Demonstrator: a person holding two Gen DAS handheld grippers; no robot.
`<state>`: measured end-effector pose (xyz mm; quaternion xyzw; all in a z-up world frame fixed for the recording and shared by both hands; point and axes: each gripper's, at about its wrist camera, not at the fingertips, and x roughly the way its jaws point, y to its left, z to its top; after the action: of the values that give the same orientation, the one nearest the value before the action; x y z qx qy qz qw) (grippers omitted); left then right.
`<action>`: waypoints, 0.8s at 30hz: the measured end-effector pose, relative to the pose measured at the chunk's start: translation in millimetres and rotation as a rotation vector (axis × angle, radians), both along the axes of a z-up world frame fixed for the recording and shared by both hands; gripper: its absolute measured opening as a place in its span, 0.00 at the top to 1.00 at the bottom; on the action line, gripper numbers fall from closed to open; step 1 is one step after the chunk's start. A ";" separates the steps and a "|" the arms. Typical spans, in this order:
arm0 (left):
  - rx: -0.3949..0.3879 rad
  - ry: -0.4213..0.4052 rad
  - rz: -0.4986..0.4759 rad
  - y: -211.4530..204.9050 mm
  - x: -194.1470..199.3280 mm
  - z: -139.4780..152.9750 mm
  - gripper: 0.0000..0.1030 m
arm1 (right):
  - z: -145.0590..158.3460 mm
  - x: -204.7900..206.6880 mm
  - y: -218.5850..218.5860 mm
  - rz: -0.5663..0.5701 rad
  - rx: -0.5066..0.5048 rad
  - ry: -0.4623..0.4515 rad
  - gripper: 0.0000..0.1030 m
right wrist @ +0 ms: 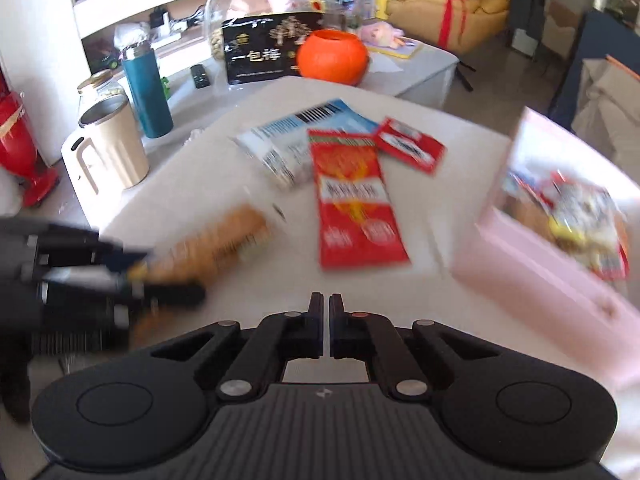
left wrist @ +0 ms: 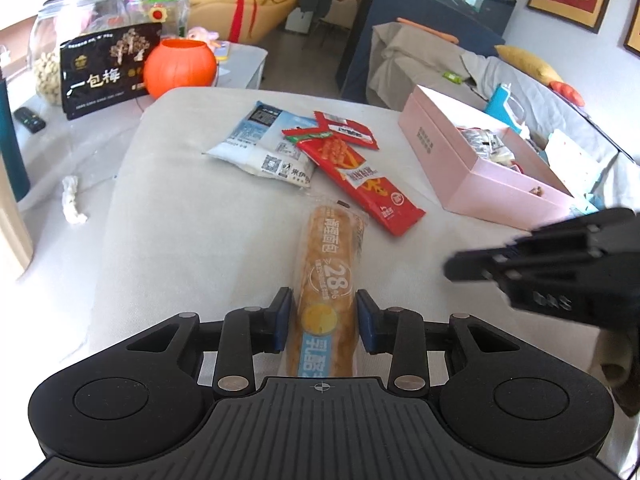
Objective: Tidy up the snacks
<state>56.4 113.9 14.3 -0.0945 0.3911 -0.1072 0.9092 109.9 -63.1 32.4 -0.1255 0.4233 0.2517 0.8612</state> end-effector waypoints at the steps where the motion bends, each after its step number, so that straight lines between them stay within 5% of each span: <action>1: 0.001 -0.002 0.002 -0.2 1.5 0.1 0.63 | -0.4 -2.9 -7.6 -0.002 0.010 -0.002 0.97; 3: 0.004 -0.006 0.018 0.9 4.8 0.8 0.64 | 3.9 -4.0 -17.4 -0.027 0.030 -0.033 0.92; 5: 0.030 -0.019 0.052 2.4 6.5 2.5 0.64 | 12.5 0.1 -20.2 -0.028 0.072 -0.059 0.76; 7: 0.051 -0.020 0.074 5.7 8.2 3.7 0.65 | 19.5 11.4 -14.4 -0.006 0.129 -0.072 0.51; 8: 0.053 -0.017 0.077 7.8 8.6 3.7 0.64 | 20.5 17.5 -8.3 -0.005 0.146 -0.084 0.49; 16: 0.053 -0.001 0.073 16.0 6.8 2.4 0.63 | -15.5 77.7 51.3 -0.081 0.096 -0.096 0.48; 21: 0.040 -0.005 0.068 17.4 5.8 0.1 0.62 | -22.1 68.2 44.2 -0.115 0.085 -0.118 0.48; 23: 0.037 -0.010 0.069 16.0 5.6 -0.6 0.63 | -22.5 46.3 40.1 -0.061 0.032 -0.129 0.60; 24: 0.040 -0.013 0.070 14.7 5.6 -0.7 0.63 | -24.2 34.8 37.6 -0.035 -0.003 -0.131 0.77</action>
<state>62.0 128.6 13.6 -0.0892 0.3838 -0.0683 0.9166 144.7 -25.5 8.2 -0.1356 0.3687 0.2273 0.8911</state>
